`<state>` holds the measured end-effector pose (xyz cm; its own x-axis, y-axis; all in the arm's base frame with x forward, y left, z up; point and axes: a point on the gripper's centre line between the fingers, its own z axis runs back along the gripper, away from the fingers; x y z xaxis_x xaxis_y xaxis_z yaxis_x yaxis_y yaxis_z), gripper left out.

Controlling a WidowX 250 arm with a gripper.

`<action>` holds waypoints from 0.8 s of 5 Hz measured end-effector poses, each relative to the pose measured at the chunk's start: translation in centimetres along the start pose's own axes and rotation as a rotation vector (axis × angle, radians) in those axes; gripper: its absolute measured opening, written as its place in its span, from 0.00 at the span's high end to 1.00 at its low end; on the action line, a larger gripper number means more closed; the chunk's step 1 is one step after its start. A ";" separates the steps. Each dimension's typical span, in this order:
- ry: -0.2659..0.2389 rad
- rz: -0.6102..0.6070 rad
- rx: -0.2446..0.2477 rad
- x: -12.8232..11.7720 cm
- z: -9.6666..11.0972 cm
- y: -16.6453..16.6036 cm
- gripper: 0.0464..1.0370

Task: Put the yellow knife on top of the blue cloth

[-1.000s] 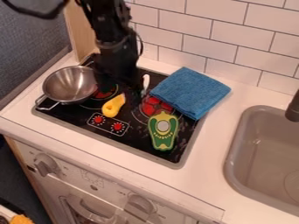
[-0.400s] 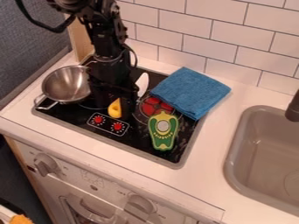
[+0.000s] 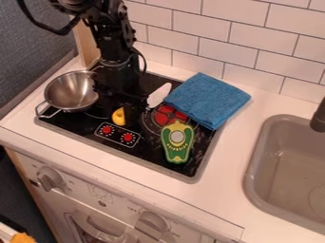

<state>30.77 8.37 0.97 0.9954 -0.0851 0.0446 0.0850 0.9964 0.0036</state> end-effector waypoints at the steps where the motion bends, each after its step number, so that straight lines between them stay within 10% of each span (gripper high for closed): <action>1: 0.026 -0.033 0.007 -0.2 0.4 -0.7 0.53; 3: -0.169 0.061 0.020 4.3 7.9 -6.2 0.53; 4: -0.142 0.101 -0.027 6.3 6.9 -8.8 0.53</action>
<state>35.94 -0.91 8.10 0.9828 0.0187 0.1839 -0.0125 0.9993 -0.0350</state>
